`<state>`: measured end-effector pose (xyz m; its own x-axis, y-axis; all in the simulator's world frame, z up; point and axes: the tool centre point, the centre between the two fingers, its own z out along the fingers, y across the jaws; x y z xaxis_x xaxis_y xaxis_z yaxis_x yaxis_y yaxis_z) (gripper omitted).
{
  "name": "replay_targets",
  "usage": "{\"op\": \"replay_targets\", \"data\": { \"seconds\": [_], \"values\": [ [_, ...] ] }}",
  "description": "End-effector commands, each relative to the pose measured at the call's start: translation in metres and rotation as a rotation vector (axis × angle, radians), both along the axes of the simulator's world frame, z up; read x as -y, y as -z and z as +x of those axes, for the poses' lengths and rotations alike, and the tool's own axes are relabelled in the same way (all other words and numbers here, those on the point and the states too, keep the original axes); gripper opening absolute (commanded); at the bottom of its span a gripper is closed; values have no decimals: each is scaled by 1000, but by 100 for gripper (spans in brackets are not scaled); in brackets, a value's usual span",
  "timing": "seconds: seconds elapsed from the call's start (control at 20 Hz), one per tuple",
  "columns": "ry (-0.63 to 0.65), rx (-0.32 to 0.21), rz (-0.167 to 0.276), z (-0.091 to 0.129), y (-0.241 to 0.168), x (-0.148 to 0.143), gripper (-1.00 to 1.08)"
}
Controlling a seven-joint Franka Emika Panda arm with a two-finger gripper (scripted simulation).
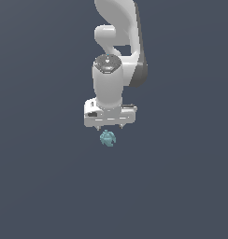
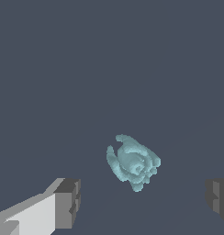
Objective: Pick up the object and move it to a goal position.
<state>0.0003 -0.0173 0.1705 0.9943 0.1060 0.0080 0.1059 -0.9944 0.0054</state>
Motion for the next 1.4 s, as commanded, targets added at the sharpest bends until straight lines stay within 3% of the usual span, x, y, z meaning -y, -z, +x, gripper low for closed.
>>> {"op": "replay_targets", "data": {
  "seconds": [0.0, 1.35],
  "values": [
    [-47, -1, -1, -1, 4, 1, 100],
    [-743, -11, -3, -18, 58, 15, 100]
  ]
}}
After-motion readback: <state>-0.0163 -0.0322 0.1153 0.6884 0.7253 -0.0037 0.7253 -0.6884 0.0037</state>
